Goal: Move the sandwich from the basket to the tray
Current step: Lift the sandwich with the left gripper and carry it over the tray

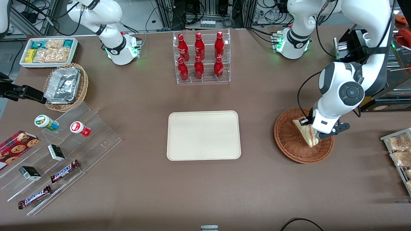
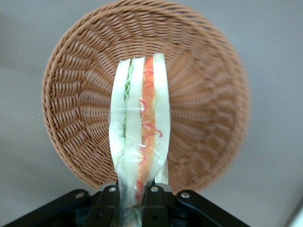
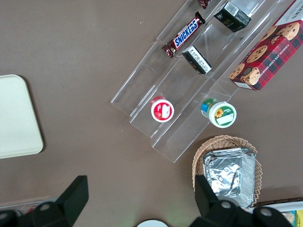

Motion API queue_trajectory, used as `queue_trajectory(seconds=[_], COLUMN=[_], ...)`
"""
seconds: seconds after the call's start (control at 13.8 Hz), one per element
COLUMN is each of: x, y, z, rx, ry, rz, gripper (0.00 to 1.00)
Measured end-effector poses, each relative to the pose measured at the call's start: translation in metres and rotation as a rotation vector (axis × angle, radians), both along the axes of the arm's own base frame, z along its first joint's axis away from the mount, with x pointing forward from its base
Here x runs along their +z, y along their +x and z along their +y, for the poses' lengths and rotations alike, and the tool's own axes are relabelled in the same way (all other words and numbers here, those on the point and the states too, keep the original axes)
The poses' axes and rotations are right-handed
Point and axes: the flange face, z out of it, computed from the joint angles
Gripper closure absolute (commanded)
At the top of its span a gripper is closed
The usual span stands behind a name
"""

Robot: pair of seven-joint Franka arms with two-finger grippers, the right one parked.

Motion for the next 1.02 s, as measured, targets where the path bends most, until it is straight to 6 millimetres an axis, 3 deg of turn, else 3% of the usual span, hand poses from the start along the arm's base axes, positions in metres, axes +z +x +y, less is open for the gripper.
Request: queue_trajectory(seconds=[0.22,0.44,0.8,1.02], x=[0.021,0.028,0.006,-0.02], y=[-0.006,-0.02,-0.037,-0.031], z=[-0.067,-0.137,-0.266,-0.32], rx=[-0.11,-0.228,-0.412,-0.451], ry=[-0.004,-0.016,-0.048,-0.088], rz=[-0.015,-0.031,-0.03,-0.015], gripper=[1.0,1.0,1.0,1.0])
